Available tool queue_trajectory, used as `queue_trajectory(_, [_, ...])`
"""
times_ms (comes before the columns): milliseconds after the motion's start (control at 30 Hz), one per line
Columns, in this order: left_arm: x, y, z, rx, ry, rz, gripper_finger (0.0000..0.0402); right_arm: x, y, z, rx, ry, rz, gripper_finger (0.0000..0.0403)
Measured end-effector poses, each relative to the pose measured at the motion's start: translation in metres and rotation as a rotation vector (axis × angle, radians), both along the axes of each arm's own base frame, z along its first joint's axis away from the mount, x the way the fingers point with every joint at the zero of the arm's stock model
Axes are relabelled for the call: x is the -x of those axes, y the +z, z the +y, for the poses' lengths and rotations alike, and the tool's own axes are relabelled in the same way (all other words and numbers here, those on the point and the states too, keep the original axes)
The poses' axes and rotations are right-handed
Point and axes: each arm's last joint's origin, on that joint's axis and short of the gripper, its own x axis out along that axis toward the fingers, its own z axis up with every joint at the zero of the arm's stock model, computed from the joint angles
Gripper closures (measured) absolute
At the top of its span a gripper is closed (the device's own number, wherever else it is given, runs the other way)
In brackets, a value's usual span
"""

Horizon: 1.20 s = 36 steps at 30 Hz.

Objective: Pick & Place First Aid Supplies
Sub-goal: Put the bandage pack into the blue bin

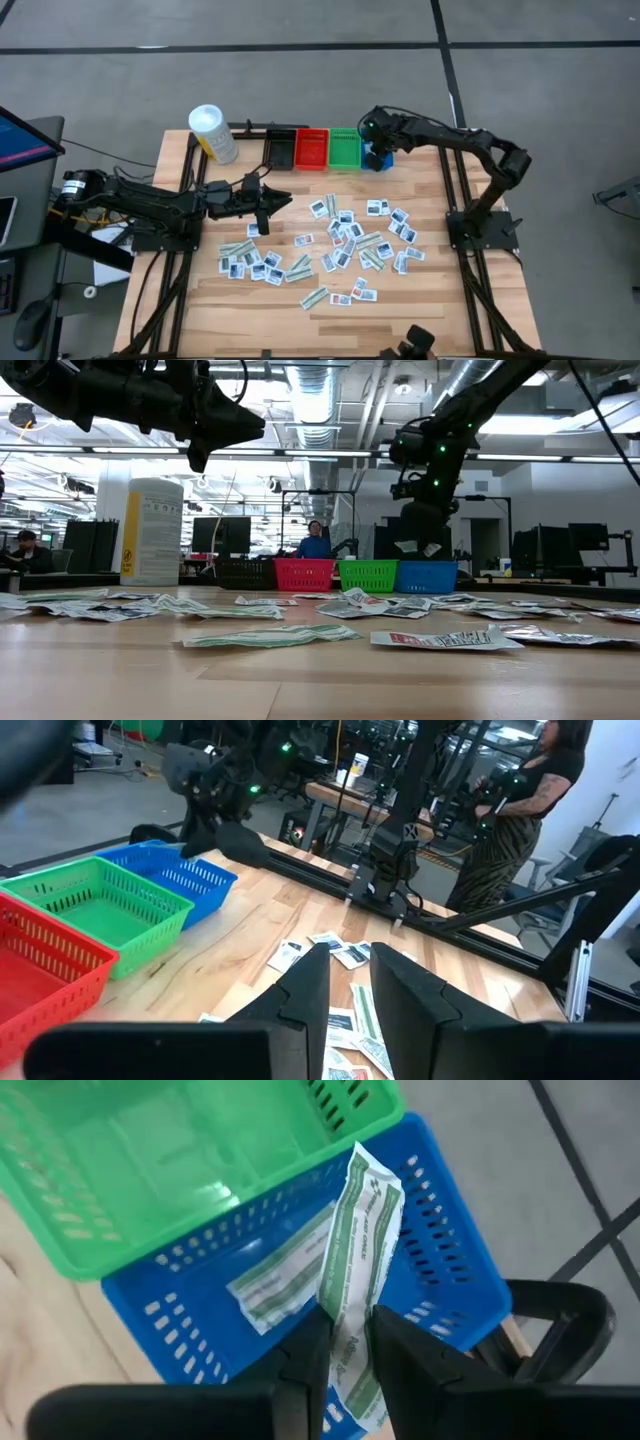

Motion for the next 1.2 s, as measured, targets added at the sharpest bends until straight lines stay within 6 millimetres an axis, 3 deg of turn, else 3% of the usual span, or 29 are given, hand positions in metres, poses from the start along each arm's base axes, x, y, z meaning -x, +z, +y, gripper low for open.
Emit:
queue_trajectory(633, [0.0,-0.0001,0.0,0.0,-0.001,0.001,0.0325,0.0014,0.0033,-0.0003,0.004,-0.001,-0.01,0.0323])
queue_trajectory(1200, [0.0,-0.0001,-0.0001,0.001,-0.003,0.001,0.0325,0.0022,0.0028,0.0004,-0.009,-0.023,-0.013,0.019])
